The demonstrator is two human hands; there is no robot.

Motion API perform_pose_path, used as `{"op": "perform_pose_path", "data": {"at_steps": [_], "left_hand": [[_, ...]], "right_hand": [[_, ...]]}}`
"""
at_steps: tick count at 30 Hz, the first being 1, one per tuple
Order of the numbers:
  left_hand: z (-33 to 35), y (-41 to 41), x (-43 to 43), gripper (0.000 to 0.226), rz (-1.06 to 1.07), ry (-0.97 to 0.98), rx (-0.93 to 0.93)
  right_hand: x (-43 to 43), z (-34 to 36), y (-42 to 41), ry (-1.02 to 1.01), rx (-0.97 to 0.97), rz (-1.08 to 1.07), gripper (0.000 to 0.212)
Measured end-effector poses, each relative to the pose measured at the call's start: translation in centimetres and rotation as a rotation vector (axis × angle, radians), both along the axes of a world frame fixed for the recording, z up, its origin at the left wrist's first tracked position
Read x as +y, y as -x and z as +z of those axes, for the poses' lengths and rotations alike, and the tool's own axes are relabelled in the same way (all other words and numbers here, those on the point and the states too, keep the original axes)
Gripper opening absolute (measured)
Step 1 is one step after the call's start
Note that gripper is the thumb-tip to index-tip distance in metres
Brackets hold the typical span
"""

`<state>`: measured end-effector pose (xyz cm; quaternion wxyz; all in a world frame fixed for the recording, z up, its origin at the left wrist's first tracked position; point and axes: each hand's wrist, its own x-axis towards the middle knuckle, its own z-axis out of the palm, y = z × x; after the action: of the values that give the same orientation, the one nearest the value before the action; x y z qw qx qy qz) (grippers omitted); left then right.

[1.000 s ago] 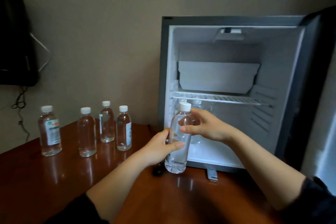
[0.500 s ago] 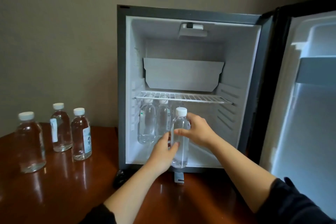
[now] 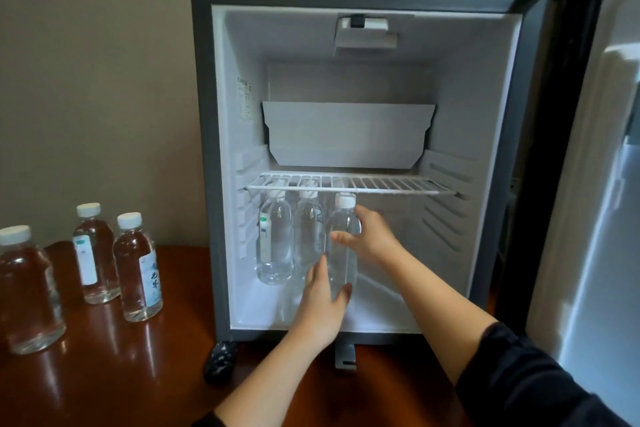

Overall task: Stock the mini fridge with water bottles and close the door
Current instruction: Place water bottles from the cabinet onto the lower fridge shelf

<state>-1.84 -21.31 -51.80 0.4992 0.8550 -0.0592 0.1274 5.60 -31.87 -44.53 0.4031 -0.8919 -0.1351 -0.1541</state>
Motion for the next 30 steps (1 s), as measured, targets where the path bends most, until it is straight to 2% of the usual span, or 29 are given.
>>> {"op": "perform_pose_path", "data": {"at_steps": [15,23,30], "left_hand": [[-1.2,-3.2,-0.7,0.072,0.023,-0.025,-0.055],[-0.8,-3.2,-0.5,0.072,0.003,-0.013,-0.019],[0.2,-1.5,1.4,0.062,0.000,-0.118,-0.021]], "right_hand": [[0.5,-0.6,-4.4,0.012,-0.093,-0.084,0.058],[0.6,-0.6,-2.8,-0.023,-0.067,-0.057,0.067],[-0.5,-0.9,0.6,-0.043,-0.004,-0.113,0.056]]}}
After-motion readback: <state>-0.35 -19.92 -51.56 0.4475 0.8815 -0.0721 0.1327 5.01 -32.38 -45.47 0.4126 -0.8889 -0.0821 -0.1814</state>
